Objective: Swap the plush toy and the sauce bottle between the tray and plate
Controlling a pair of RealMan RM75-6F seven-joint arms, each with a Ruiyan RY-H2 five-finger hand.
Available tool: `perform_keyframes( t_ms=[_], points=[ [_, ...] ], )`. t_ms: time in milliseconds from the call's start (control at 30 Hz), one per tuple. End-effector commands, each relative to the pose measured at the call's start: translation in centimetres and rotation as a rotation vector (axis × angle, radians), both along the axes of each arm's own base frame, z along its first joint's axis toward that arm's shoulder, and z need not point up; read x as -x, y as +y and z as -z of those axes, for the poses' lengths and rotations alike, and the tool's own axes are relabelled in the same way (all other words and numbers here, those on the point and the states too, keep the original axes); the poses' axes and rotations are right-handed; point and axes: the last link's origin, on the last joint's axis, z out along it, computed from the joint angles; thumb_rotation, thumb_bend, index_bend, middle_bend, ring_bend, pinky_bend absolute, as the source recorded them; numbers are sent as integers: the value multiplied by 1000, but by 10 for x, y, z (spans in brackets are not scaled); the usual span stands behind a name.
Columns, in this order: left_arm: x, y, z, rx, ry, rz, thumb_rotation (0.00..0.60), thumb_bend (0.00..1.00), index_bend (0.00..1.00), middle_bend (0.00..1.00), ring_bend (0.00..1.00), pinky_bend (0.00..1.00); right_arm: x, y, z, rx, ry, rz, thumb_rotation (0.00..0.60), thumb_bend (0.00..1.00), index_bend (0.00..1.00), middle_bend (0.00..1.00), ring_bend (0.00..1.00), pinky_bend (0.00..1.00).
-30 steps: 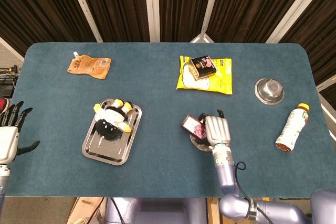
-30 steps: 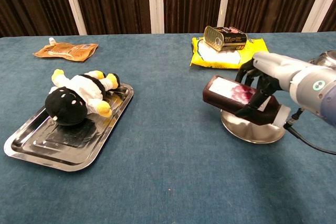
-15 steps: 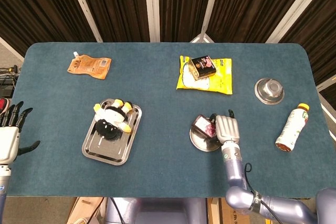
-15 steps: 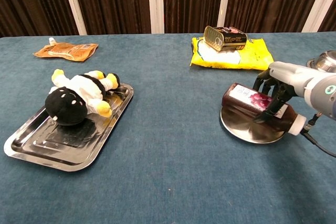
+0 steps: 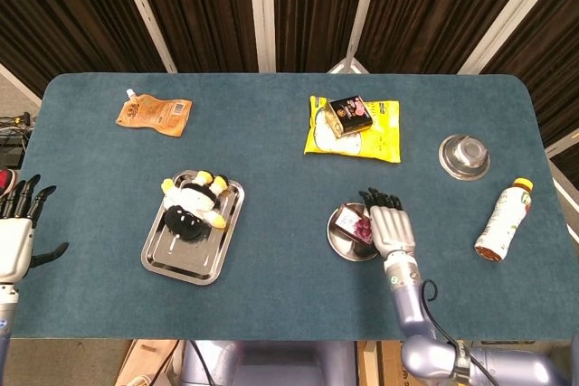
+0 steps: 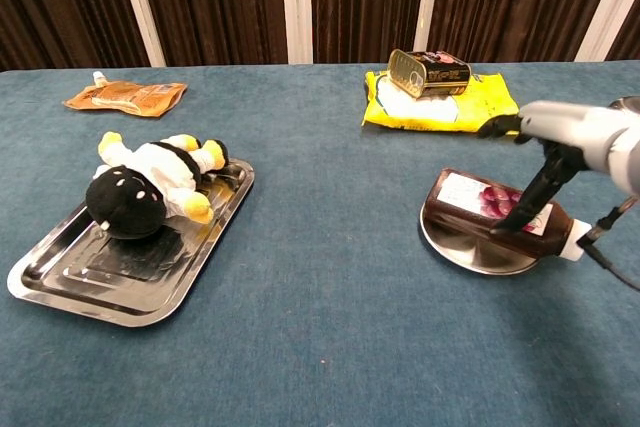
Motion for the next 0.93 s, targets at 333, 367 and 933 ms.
perform_keyframes(
  t_ms=[333, 367, 933],
  points=[
    [-1, -6, 1, 54, 25, -40, 600, 42, 162, 0, 0, 103, 99, 38, -98, 379, -10, -156, 600, 0, 110, 62, 37, 0],
    [-1, -7, 1, 55, 29, -46, 600, 42, 162, 0, 0, 103, 109, 44, -100, 380, 18, -194, 600, 0, 111, 62, 16, 0],
    [-10, -34, 4, 100, 58, -61, 600, 42, 157, 0, 0, 104, 156, 101, -115, 276, 229, -361, 600, 0, 100, 42, 0, 0]
  ],
)
